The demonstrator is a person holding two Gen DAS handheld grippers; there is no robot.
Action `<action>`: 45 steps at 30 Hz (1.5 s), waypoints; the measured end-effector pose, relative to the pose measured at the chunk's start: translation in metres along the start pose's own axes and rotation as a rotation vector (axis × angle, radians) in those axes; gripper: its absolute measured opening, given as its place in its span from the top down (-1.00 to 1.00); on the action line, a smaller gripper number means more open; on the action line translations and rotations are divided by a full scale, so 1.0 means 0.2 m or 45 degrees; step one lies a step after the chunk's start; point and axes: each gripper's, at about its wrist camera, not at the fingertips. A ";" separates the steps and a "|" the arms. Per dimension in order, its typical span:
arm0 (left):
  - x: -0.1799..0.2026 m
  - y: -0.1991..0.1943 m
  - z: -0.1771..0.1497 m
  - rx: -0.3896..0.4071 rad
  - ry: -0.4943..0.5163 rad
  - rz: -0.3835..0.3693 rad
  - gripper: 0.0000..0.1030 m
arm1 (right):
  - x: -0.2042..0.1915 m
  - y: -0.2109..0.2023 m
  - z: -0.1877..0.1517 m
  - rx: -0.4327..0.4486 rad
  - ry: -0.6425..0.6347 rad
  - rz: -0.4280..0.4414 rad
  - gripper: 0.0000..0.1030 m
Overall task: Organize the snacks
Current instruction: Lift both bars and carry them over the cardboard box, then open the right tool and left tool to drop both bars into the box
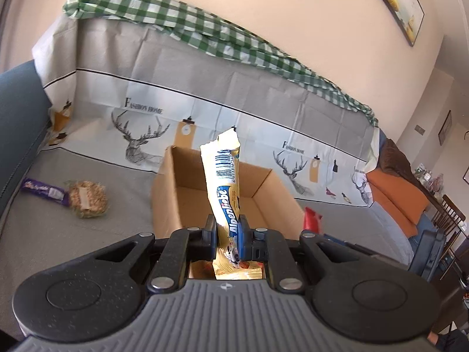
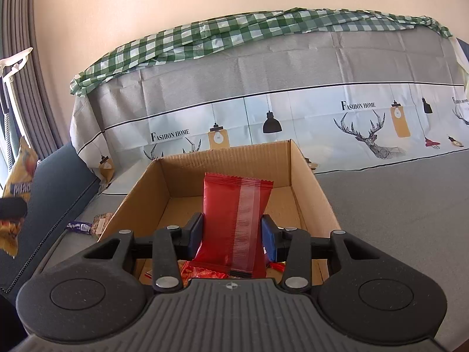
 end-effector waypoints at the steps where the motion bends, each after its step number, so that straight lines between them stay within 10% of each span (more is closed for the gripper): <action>1: 0.01 0.01 0.01 -0.002 0.003 -0.003 0.73 | 0.00 0.00 0.00 0.000 0.002 0.000 0.15; 34: 0.33 0.29 0.30 0.086 0.102 -0.102 0.70 | 0.00 0.01 0.00 0.017 0.016 -0.082 0.11; 37: 0.32 0.36 0.29 0.022 0.090 -0.038 -0.08 | -0.01 -0.01 -0.01 0.076 0.045 -0.221 -0.38; 45: 0.10 0.29 0.04 -0.036 0.032 0.049 -0.18 | 0.00 -0.02 -0.01 0.089 0.051 -0.193 -0.60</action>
Point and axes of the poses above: each gripper's, at about its wrist camera, not at the fingertips, and y roughly the way its jaws point, x to its right, z to its top, and after that the axes turned 6 degrees about -z, right-handed
